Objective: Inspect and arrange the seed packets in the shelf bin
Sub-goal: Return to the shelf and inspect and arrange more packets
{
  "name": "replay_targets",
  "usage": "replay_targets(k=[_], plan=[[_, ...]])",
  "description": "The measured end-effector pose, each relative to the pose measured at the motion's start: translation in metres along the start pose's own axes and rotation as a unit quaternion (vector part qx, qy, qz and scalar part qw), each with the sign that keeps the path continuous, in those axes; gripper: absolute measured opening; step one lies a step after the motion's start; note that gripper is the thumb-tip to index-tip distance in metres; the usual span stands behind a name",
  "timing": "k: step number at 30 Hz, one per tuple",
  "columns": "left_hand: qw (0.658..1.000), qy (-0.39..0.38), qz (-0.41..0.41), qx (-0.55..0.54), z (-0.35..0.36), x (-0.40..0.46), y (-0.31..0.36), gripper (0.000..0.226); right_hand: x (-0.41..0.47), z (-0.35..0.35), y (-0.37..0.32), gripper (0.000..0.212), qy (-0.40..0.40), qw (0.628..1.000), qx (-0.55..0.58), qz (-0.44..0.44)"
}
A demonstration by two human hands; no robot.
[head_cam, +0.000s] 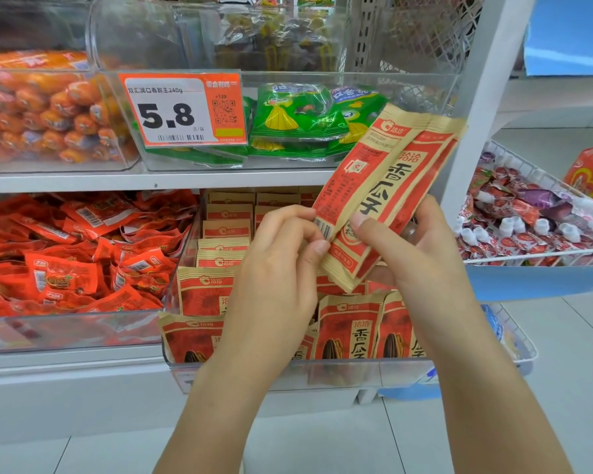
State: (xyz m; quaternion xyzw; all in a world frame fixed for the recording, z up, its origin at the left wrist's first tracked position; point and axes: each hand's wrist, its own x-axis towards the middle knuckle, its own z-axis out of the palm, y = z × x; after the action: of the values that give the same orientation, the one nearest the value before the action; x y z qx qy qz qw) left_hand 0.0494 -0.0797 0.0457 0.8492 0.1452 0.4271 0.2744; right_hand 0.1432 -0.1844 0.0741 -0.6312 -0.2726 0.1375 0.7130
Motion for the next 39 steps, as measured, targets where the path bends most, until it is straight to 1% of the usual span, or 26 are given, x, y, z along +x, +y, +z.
replay_targets(k=[2, 6, 9, 12, 15, 19, 22, 25, 28, 31, 34, 39], plan=[[0.999, 0.0, -0.03, -0.024, 0.0, 0.001, 0.0, 0.014, -0.001, 0.001, -0.001, 0.029, -0.008, 1.0, -0.014, -0.007], [0.991, -0.037, -0.099, -0.08, -0.005, 0.002, 0.002, 0.019, -0.002, 0.002, -0.002, 0.033, -0.013, 0.999, -0.045, -0.015], [0.985, -0.049, -0.123, -0.108, -0.006, 0.003, 0.002, 0.023, -0.001, 0.003, -0.002, 0.032, -0.017, 0.999, -0.05, -0.013], [0.983, -0.05, -0.128, -0.124, -0.007, 0.003, 0.003, 0.02, -0.001, 0.003, -0.003, 0.029, -0.022, 0.999, -0.041, -0.013], [0.974, -0.05, -0.144, -0.166, -0.008, 0.003, 0.003, 0.017, 0.0, 0.002, -0.003, 0.044, -0.033, 0.999, -0.034, -0.008], [0.935, -0.071, -0.201, -0.283, -0.012, 0.005, 0.003, 0.013, 0.003, -0.003, -0.002, 0.064, -0.073, 0.995, 0.053, 0.043], [0.932, -0.091, -0.199, -0.288, -0.013, 0.006, 0.008, 0.013, 0.003, -0.004, -0.001, 0.072, -0.078, 0.993, 0.066, 0.052], [0.932, -0.099, -0.203, -0.283, -0.013, 0.004, 0.01, 0.013, 0.002, -0.003, -0.001, 0.073, -0.045, 0.996, 0.058, 0.042], [0.939, -0.104, -0.182, -0.272, -0.016, 0.004, 0.011, 0.017, 0.002, -0.004, 0.001, 0.08, -0.009, 0.999, 0.017, 0.045], [0.938, -0.127, -0.168, -0.276, -0.02, 0.005, 0.015, 0.022, 0.005, -0.004, 0.005, 0.088, 0.013, 0.998, -0.028, 0.055], [0.943, -0.139, -0.159, -0.257, -0.019, 0.004, 0.014, 0.022, 0.007, -0.004, 0.008, 0.086, 0.027, 0.997, -0.053, 0.056], [0.94, -0.146, -0.161, -0.264, -0.019, 0.005, 0.01, 0.023, 0.006, -0.005, 0.008, 0.081, 0.016, 0.996, -0.062, 0.055]])
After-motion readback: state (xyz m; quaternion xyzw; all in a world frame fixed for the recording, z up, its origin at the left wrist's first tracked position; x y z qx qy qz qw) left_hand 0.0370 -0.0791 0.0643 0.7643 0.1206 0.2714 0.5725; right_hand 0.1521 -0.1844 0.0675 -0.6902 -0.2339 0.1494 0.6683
